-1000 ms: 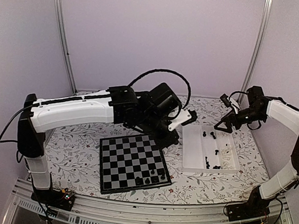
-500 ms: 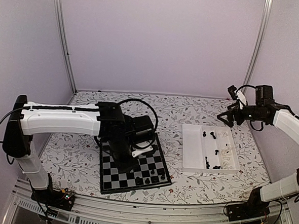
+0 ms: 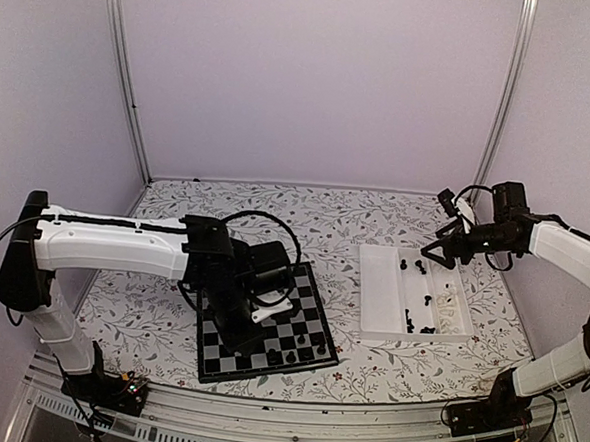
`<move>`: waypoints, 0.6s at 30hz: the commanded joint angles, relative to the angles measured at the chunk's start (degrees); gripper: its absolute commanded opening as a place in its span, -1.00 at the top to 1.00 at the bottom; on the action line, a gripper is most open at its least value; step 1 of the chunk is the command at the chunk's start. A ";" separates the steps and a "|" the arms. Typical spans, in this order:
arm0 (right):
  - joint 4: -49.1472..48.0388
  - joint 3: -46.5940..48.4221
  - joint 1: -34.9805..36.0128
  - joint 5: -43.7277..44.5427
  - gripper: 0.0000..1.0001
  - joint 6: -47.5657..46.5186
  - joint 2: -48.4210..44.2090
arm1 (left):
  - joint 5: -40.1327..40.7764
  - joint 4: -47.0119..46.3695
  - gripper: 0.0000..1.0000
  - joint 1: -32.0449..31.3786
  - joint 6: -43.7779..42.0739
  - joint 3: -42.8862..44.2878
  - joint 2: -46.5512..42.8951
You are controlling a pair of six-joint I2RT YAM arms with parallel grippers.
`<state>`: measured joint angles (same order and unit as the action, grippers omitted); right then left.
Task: Set up the chess pieces on the board
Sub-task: Place the chess piece on the chessboard.
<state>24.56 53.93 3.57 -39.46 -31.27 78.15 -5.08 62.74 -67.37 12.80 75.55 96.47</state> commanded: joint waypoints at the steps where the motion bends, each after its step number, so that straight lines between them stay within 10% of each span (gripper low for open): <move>1: 1.72 1.23 1.02 -1.63 -0.77 -1.92 0.86 | -0.05 -2.89 1.00 0.65 0.93 -3.21 -0.12; 18: 4.01 1.81 3.27 -2.89 -0.76 -4.42 2.83 | -0.59 -8.36 0.98 1.23 1.11 -8.48 1.81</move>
<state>27.57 54.04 6.31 -41.28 -34.83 80.09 -5.58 56.31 -67.13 13.76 67.75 97.25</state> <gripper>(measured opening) 0.881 0.087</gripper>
